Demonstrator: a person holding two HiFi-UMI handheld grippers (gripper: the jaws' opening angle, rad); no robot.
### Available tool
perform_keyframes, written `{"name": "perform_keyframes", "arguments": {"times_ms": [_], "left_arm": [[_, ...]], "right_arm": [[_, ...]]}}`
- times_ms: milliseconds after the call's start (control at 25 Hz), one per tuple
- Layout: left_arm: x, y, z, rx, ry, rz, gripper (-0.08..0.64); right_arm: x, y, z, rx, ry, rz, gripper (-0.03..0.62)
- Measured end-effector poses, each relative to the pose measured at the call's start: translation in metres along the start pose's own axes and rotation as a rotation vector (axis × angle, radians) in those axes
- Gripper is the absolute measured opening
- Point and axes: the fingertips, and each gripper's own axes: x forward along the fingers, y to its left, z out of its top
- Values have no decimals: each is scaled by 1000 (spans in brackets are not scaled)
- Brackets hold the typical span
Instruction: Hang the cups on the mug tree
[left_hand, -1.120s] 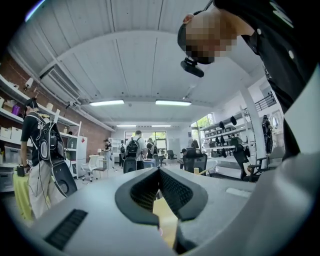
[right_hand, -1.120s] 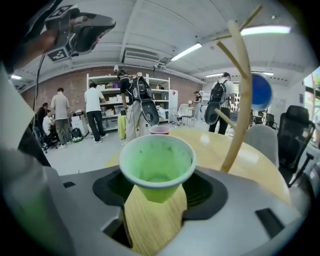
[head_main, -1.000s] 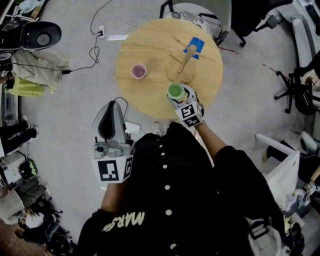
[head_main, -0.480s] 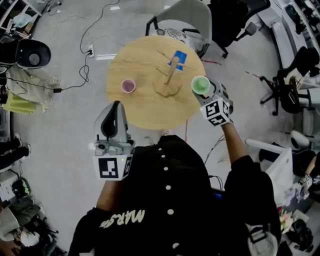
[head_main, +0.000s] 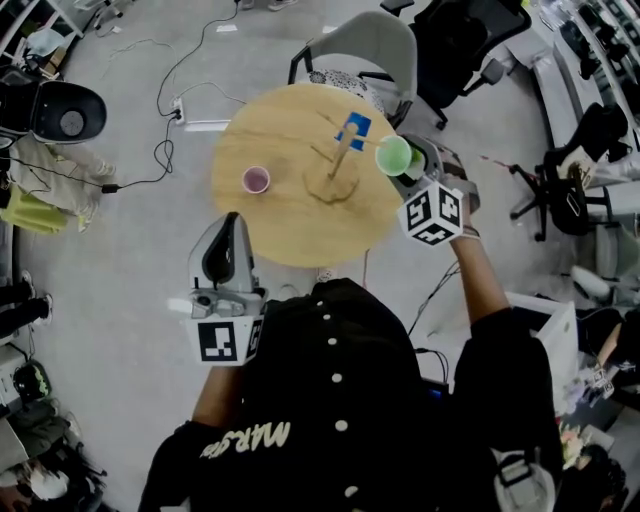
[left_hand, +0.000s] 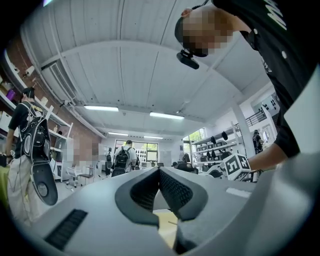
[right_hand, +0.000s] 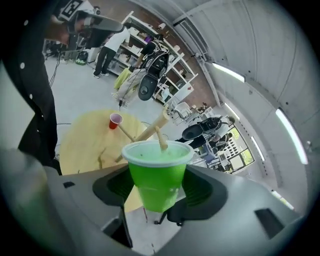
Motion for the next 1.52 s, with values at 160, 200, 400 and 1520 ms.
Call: {"name": "perform_keyframes", "arguments": {"times_ms": [160, 200, 400, 1520], "left_arm": [[-6, 8, -6, -13, 18, 22, -5], [-7, 9, -7, -14, 20, 27, -5], [-14, 12, -7, -14, 14, 44, -5], [-13, 14, -13, -23, 59, 54, -5]], "right_arm": [[5, 1, 13, -117, 17, -17, 298], [7, 2, 16, -151, 21, -18, 298], [24, 12, 28, -331, 48, -47, 299], [2, 25, 52, -51, -180, -117, 416]]}}
